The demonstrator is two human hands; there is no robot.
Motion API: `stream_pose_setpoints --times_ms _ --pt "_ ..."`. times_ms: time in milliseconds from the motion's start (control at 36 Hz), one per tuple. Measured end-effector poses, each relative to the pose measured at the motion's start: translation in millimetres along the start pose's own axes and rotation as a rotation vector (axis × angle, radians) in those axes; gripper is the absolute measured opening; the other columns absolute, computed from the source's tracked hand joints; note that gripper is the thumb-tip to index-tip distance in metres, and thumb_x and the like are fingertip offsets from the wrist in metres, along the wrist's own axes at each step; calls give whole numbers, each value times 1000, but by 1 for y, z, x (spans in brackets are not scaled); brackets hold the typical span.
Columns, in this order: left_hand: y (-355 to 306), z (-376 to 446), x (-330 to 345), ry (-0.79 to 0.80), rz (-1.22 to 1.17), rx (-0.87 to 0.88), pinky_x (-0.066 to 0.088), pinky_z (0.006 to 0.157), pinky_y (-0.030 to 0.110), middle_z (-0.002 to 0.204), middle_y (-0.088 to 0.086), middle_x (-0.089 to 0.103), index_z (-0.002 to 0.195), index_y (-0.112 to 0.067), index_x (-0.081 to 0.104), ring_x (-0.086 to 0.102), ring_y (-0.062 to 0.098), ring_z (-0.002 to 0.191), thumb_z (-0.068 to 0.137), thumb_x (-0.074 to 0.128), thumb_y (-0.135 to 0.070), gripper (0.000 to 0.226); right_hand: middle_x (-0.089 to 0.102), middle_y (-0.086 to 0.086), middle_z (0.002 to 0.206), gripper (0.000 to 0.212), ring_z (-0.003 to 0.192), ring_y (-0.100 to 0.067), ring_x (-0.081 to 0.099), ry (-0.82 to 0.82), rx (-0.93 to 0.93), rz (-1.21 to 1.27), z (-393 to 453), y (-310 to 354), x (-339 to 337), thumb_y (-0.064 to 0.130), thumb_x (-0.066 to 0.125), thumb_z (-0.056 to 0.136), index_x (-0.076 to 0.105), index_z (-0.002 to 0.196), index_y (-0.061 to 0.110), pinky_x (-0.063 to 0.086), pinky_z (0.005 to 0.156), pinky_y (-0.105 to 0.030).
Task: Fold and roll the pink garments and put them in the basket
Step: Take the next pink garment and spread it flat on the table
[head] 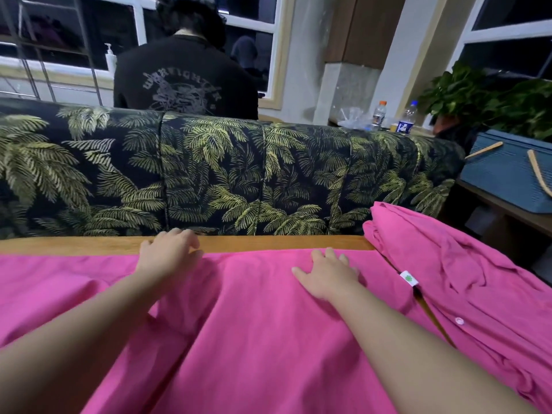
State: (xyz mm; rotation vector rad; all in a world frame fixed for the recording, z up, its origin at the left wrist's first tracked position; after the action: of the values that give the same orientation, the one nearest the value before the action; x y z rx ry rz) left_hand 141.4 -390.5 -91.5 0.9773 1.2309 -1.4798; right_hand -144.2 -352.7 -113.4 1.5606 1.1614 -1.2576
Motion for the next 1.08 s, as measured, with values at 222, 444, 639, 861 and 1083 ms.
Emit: stream_pose_setpoints --times_ms 222,444,639,861,1083 --pt "83 -47 -18 161 206 -108 33 104 40 139 -6 46 134 -34 46 40 18 131 87 50 -63 56 38 -9 140 49 132 -28 33 -130 -159 -74 -20 70 -17 30 53 92 39 137 15 31 108 -45" --pt "117 -51 -27 118 140 -171 34 95 34 118 -6 59 104 -33 63 54 17 115 92 54 -47 21 30 -6 154 56 143 -22 23 -111 -346 211 -46 142 24 43 33 99 35 146 12 17 118 -40" --pt "146 -40 -22 214 160 -280 37 98 40 128 3 55 116 -28 58 48 24 122 87 53 -60 44 13 4 161 61 149 -15 4 -144 -342 176 -47 135 36 50 26 100 18 153 22 1 120 -40" --pt "157 -32 -28 68 -72 -277 35 93 37 105 2 64 89 -26 54 57 24 108 96 51 -43 19 9 6 161 68 148 -13 2 -157 -324 179 -44 136 37 55 27 97 14 154 22 1 120 -40" --pt "158 -4 -32 -73 -93 -345 34 92 38 98 3 63 89 -24 55 58 27 105 95 51 -33 12 7 8 162 65 148 -13 3 -153 -329 152 -45 137 35 61 28 95 16 153 35 4 120 -40"
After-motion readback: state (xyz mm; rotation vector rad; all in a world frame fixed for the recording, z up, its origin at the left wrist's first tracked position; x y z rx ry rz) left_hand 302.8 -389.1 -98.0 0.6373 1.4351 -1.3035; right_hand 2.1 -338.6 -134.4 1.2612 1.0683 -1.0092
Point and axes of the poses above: each hand's wrist, its own z-axis towards the middle knuckle, its own x-axis out of the palm, y = z × x, the point moved 7 cm from there along z, towards the middle knuckle
